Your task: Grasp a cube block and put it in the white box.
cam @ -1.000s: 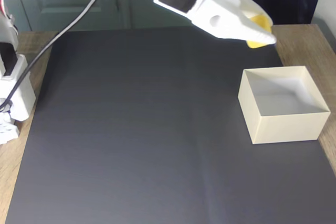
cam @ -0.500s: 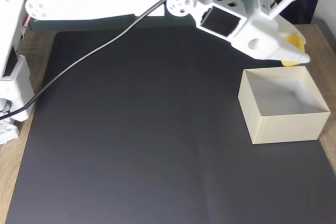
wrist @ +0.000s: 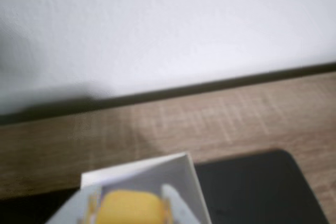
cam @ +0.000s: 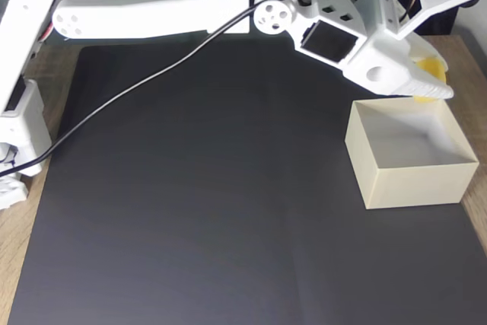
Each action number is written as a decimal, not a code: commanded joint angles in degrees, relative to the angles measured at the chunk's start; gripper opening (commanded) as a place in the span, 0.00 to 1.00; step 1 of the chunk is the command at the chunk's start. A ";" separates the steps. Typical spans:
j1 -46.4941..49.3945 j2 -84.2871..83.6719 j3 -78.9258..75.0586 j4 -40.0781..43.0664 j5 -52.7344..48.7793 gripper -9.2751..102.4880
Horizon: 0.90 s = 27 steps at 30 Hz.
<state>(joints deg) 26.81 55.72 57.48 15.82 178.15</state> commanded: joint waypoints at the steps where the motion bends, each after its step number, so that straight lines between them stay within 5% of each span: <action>1: 0.70 1.05 -3.25 0.44 0.18 0.36; 11: 1.23 2.37 -3.25 3.87 -0.26 0.33; 18: -1.32 7.21 -2.46 12.57 1.05 0.08; 27: -6.24 15.12 -2.02 24.43 5.80 0.08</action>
<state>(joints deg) 21.97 64.86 57.48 37.27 180.70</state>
